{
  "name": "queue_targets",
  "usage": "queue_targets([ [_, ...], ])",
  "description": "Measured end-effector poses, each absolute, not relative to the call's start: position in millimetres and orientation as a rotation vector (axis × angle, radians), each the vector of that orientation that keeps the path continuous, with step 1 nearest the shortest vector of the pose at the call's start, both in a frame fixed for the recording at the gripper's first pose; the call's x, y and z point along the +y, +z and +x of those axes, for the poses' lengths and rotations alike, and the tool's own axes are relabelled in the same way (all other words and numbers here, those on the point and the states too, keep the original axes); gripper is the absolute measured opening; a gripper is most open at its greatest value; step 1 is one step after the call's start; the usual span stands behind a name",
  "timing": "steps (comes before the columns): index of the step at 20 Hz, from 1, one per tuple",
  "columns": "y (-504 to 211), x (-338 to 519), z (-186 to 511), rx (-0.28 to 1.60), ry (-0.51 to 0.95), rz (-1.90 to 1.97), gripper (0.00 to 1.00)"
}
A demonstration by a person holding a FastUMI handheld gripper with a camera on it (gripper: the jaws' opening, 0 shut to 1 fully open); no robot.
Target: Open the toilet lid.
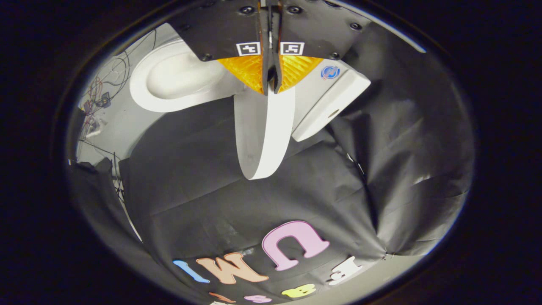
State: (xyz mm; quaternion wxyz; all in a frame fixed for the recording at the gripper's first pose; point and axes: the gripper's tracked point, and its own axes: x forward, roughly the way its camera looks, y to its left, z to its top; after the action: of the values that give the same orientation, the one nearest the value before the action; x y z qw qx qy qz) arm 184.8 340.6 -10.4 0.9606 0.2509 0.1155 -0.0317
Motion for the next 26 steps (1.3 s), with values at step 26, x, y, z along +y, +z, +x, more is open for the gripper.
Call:
queue_targets([
  [26, 3.6, 489.5, 249.7, 0.284, 0.125, 0.387, 0.03],
])
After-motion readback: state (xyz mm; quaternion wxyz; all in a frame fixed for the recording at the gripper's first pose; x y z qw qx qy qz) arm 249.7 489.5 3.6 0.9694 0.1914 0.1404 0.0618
